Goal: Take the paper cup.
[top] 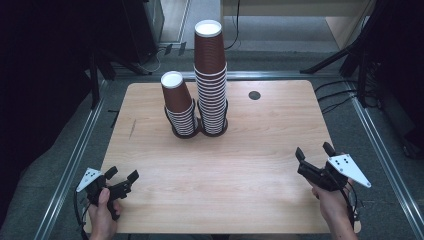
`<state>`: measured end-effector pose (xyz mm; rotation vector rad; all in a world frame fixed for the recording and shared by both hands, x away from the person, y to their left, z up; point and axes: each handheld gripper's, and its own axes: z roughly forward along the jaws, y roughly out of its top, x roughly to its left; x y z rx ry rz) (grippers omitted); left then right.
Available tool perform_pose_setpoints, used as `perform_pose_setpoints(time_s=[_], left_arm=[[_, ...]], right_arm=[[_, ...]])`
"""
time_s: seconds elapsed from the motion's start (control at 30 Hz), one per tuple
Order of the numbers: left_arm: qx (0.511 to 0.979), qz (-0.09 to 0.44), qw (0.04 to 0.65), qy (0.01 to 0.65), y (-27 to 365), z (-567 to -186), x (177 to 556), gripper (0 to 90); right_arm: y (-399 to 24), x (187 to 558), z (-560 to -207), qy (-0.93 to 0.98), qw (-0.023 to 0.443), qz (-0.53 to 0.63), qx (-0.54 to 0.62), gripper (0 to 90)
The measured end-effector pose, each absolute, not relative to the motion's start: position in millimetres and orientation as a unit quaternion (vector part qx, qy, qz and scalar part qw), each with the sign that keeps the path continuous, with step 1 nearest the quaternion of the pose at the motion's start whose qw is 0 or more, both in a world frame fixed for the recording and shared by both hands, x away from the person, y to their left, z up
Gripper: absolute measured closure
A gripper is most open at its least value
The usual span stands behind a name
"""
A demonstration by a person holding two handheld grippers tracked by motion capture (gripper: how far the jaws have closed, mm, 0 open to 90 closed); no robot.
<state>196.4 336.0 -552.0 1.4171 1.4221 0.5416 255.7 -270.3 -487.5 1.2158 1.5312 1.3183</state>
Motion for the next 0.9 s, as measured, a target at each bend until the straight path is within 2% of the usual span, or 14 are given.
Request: perform_pose_setpoints(time_s=[0.4,0.9], left_arm=[[0.594,0.232,0.501,0.585,333,-552,199,2.2],[0.598,0.235,0.498,0.582,332,-552,198,2.2]], right_arm=[[-240,274,-456,0.61,0.37,0.529,0.459,12.0],[-178,295,-416,0.631,0.362,0.549,0.413,11.8]])
